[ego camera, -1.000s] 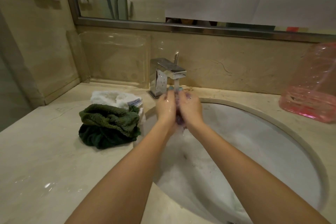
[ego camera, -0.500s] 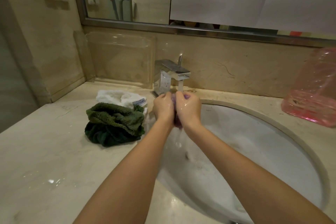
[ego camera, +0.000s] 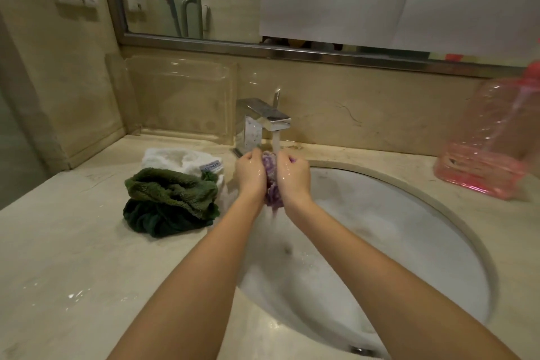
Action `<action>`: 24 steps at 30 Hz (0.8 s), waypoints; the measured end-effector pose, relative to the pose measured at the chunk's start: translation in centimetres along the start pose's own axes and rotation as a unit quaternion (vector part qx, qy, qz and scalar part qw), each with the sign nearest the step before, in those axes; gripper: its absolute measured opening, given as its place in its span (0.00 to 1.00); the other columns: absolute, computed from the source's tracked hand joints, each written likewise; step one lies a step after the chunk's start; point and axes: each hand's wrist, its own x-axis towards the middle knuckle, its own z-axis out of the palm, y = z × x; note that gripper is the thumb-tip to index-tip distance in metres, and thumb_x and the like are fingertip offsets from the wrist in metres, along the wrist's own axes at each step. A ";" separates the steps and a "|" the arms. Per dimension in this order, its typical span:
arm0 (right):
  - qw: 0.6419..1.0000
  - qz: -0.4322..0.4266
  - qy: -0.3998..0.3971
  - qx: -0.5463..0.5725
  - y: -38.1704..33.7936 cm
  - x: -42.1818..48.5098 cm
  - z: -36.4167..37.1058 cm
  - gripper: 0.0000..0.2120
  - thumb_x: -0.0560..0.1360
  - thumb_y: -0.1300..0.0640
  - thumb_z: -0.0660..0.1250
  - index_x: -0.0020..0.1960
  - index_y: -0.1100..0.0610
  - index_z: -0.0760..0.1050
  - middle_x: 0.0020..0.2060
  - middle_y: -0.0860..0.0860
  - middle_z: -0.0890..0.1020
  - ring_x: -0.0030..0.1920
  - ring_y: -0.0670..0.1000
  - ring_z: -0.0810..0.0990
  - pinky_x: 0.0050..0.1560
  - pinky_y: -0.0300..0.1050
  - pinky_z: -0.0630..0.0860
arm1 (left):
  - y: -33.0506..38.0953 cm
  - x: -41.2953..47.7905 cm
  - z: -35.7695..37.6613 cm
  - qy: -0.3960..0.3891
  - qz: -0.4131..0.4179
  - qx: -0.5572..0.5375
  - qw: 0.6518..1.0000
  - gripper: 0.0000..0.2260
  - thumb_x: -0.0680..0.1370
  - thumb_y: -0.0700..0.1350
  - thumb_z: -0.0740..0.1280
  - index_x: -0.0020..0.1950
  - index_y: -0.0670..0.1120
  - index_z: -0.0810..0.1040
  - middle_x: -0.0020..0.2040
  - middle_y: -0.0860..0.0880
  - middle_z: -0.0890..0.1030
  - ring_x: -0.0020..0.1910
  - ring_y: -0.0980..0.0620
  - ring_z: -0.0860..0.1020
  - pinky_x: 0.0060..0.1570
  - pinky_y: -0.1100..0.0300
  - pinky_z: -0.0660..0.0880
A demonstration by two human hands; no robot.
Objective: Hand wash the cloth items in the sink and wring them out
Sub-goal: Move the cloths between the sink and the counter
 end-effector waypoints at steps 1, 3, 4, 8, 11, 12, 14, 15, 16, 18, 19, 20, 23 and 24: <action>1.000 -0.011 0.017 -0.003 -0.2 0.3 -0.4 0.19 0.80 0.58 0.57 0.30 0.56 0.65 0.27 0.50 0.71 0.31 0.49 0.69 0.34 0.43 0.67 | -0.3 -0.4 0.3 -0.030 -0.038 0.002 0.999 0.18 0.84 0.51 0.54 0.44 0.43 0.77 0.41 0.43 0.79 0.45 0.45 0.78 0.48 0.49 0.77; 0.996 -0.053 0.061 -0.027 -0.2 1.3 -1.6 0.19 0.82 0.56 0.57 0.31 0.55 0.64 0.28 0.49 0.70 0.31 0.48 0.68 0.33 0.41 0.66 | -0.3 -1.5 0.4 -0.118 -0.158 -0.021 0.980 0.21 0.83 0.58 0.53 0.53 0.44 0.78 0.47 0.43 0.81 0.45 0.45 0.80 0.43 0.52 0.79; 0.994 -0.069 0.069 -0.042 -0.1 1.8 -2.3 0.19 0.83 0.54 0.56 0.33 0.55 0.65 0.30 0.49 0.71 0.32 0.47 0.68 0.31 0.37 0.66 | 0.0 -2.2 0.2 -0.150 -0.198 -0.032 0.968 0.21 0.83 0.60 0.54 0.56 0.45 0.78 0.48 0.43 0.81 0.45 0.45 0.80 0.40 0.53 0.79; 0.994 0.009 -0.034 -0.100 1.8 2.9 -3.1 0.17 0.84 0.48 0.49 0.53 0.57 0.72 0.46 0.52 0.78 0.50 0.53 0.78 0.49 0.42 0.74 | 0.0 -1.7 -0.1 -0.158 -0.118 -0.054 0.979 0.15 0.82 0.58 0.59 0.61 0.50 0.75 0.57 0.43 0.81 0.52 0.41 0.81 0.42 0.46 0.82; 0.974 0.162 -0.156 -0.020 2.7 2.3 -1.7 0.29 0.82 0.37 0.44 0.67 0.53 0.73 0.58 0.56 0.80 0.58 0.57 0.79 0.59 0.52 0.76 | 0.1 -2.0 -0.5 -0.121 -0.026 -0.076 0.989 0.08 0.81 0.51 0.63 0.51 0.47 0.77 0.51 0.42 0.82 0.51 0.43 0.82 0.51 0.46 0.80; 0.966 0.188 -0.179 0.014 2.6 2.2 -1.2 0.30 0.80 0.35 0.44 0.67 0.51 0.74 0.59 0.56 0.80 0.59 0.58 0.79 0.61 0.55 0.76 | 0.0 -1.7 -0.7 -0.101 0.001 -0.062 0.993 0.07 0.81 0.49 0.64 0.47 0.47 0.76 0.49 0.42 0.82 0.50 0.44 0.82 0.53 0.48 0.80; 0.959 0.205 -0.186 0.066 2.0 2.4 -0.5 0.31 0.79 0.33 0.47 0.65 0.51 0.76 0.58 0.56 0.82 0.57 0.58 0.81 0.58 0.56 0.78 | 0.2 -0.9 -0.9 -0.065 0.050 -0.020 0.996 0.06 0.81 0.47 0.64 0.45 0.47 0.74 0.48 0.42 0.82 0.49 0.45 0.82 0.52 0.49 0.80; 0.960 0.203 -0.173 0.088 1.7 2.4 -0.4 0.29 0.79 0.33 0.50 0.63 0.52 0.77 0.56 0.56 0.83 0.55 0.58 0.82 0.55 0.56 0.79 | 0.3 -0.4 -1.0 -0.052 0.068 -0.003 0.996 0.07 0.81 0.47 0.62 0.45 0.48 0.74 0.48 0.42 0.82 0.50 0.45 0.82 0.53 0.48 0.80; 0.964 0.194 -0.153 0.103 1.5 2.5 -0.4 0.26 0.80 0.36 0.53 0.62 0.53 0.77 0.55 0.57 0.83 0.52 0.58 0.82 0.50 0.54 0.80 | 0.1 0.2 -0.9 -0.041 0.082 0.023 0.995 0.07 0.81 0.49 0.60 0.47 0.49 0.74 0.51 0.42 0.81 0.52 0.44 0.81 0.55 0.45 0.79; 0.978 0.149 -0.098 0.105 1.5 2.8 -0.6 0.16 0.80 0.45 0.60 0.58 0.54 0.78 0.53 0.58 0.83 0.50 0.58 0.83 0.45 0.54 0.81 | -0.4 0.9 -0.7 -0.047 0.108 0.083 0.990 0.09 0.82 0.52 0.57 0.55 0.49 0.73 0.56 0.42 0.79 0.56 0.42 0.78 0.59 0.42 0.76; 0.986 0.122 -0.075 0.090 1.8 3.0 -0.8 0.12 0.80 0.48 0.62 0.55 0.53 0.78 0.52 0.58 0.83 0.50 0.58 0.83 0.47 0.54 0.81 | -0.6 0.8 -0.4 -0.062 0.124 0.109 0.984 0.11 0.82 0.51 0.57 0.60 0.48 0.72 0.59 0.41 0.77 0.58 0.41 0.77 0.60 0.41 0.75; 0.991 0.093 -0.057 0.074 1.8 3.1 -1.1 0.08 0.81 0.49 0.61 0.52 0.51 0.77 0.51 0.56 0.83 0.48 0.56 0.82 0.48 0.54 0.81 | -0.7 0.6 -0.1 -0.075 0.141 0.138 0.978 0.14 0.82 0.52 0.57 0.64 0.47 0.70 0.62 0.39 0.74 0.60 0.40 0.76 0.61 0.41 0.74; 0.998 0.025 -0.038 0.051 1.3 2.3 -1.3 0.12 0.82 0.49 0.58 0.57 0.53 0.75 0.47 0.55 0.81 0.41 0.53 0.81 0.39 0.50 0.79 | -0.1 -0.2 0.7 -0.064 0.181 0.188 0.963 0.18 0.82 0.51 0.58 0.69 0.45 0.68 0.65 0.40 0.73 0.62 0.42 0.74 0.62 0.43 0.73; 0.998 0.012 -0.036 0.052 1.1 1.9 -1.1 0.14 0.81 0.47 0.59 0.59 0.54 0.75 0.46 0.55 0.82 0.38 0.54 0.81 0.35 0.51 0.79 | 0.3 -0.5 0.8 -0.054 0.195 0.180 0.963 0.13 0.82 0.50 0.58 0.63 0.45 0.71 0.60 0.42 0.75 0.57 0.43 0.76 0.59 0.45 0.75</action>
